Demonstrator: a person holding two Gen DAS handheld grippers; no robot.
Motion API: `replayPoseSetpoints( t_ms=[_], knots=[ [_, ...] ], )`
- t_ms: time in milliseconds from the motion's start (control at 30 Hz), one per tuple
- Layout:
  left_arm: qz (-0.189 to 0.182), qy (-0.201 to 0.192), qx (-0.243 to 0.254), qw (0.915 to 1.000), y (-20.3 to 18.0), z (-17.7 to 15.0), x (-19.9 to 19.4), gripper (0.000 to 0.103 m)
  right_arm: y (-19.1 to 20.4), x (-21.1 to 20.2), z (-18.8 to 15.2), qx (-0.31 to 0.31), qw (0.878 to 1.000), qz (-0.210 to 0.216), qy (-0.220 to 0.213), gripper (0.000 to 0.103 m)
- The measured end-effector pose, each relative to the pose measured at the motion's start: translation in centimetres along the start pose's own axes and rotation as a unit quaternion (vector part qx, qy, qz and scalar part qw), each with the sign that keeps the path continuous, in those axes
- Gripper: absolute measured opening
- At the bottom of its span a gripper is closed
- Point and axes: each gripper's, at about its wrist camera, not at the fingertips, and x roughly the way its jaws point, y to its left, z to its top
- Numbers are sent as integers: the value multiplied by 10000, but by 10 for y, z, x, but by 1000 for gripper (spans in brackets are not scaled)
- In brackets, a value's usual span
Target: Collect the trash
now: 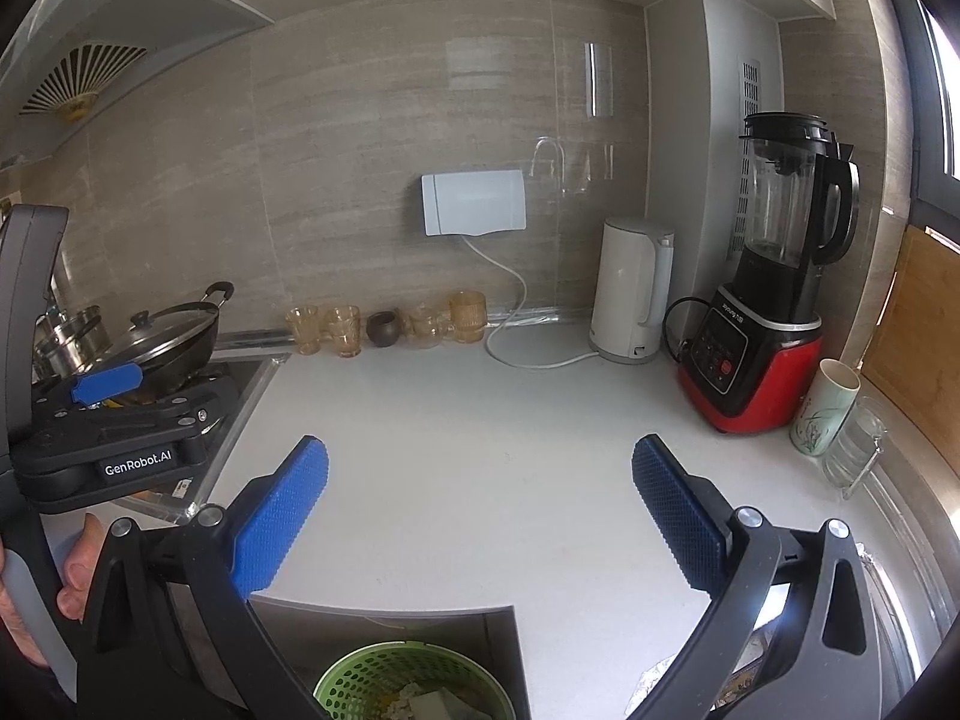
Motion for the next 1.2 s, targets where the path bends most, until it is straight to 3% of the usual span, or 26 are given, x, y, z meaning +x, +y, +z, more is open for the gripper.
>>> replayPoseSetpoints(
  t_ms=[1200],
  knots=[
    [-86,15,21,10000,0,-1,1,95,1,6,-2,-28,9999,-2,121,101]
  ],
)
